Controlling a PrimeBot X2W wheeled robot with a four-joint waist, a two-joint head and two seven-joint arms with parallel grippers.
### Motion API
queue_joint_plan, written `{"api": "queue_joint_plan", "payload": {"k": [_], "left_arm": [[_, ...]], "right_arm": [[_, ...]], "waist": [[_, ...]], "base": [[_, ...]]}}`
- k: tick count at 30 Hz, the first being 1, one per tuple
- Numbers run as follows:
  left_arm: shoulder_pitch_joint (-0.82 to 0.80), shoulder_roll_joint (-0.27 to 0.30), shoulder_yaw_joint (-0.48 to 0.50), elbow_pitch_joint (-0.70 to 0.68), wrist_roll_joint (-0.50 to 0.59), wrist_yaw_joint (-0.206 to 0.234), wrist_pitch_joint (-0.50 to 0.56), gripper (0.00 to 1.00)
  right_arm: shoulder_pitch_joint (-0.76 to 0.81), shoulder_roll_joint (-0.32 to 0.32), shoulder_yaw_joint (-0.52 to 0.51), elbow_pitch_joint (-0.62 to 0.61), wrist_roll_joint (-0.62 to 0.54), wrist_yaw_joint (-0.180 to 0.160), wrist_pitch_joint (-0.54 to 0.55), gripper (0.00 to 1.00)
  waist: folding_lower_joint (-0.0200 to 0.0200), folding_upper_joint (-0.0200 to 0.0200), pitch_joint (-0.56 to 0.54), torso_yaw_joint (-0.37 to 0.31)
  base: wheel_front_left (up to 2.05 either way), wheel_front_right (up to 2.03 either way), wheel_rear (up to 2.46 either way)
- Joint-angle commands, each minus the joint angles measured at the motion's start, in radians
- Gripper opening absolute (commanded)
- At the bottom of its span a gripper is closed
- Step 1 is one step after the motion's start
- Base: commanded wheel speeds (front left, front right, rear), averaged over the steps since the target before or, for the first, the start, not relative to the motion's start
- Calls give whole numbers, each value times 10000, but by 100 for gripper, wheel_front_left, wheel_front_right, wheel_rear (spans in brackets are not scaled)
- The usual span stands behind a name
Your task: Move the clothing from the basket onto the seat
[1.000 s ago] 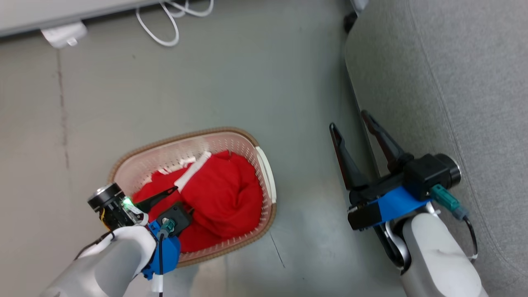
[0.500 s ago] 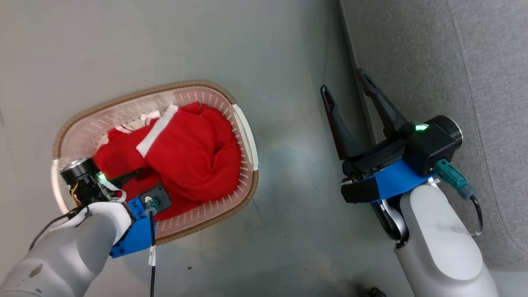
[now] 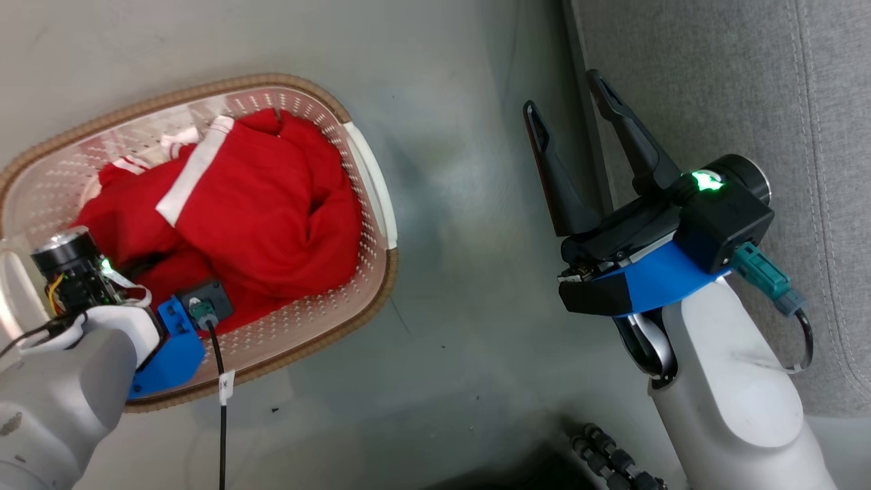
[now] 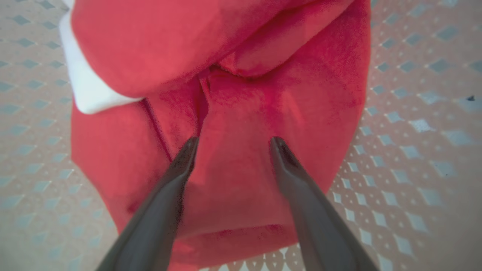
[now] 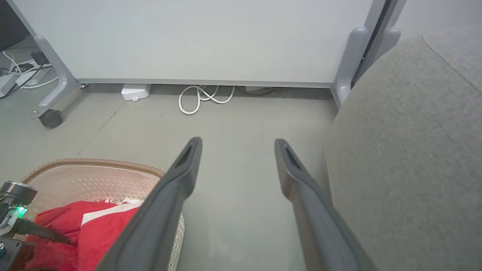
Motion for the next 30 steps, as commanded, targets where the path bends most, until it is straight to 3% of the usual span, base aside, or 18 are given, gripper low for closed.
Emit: {"api": "queue_joint_plan", "payload": {"k": [1, 7, 8, 9, 21, 30], "left_arm": [[-251, 47, -28, 52, 73, -3, 65, 100], [-476, 100, -28, 218, 315, -3, 242, 100], [-491, 101, -28, 259, 386, -3, 292, 62], [-500, 97, -29, 313, 470, -3, 411, 0], [-191, -250, -29, 530, 441, -3, 765, 0], [209, -868, -29, 45, -757, -3, 215, 0]], "right_arm": [[-183, -31, -12, -62, 80, 1, -35, 100], [-233, -29, -26, -193, 132, 3, -35, 100], [-231, -29, -27, -204, 137, 1, -35, 100], [-230, -29, -26, -213, 153, 3, -35, 100], [-181, -29, -118, -59, 142, 1, -35, 100], [215, -31, -367, 203, -114, 1, -35, 100]], "waist": [[-1, 1, 263, -155], [-1, 1, 559, -272], [-1, 1, 579, -285], [-1, 1, 601, -297], [-1, 1, 342, -234], [-1, 1, -715, 267]], "base": [[0, 0, 0], [0, 0, 0], [0, 0, 0], [0, 0, 0], [0, 0, 0], [0, 0, 0]]}}
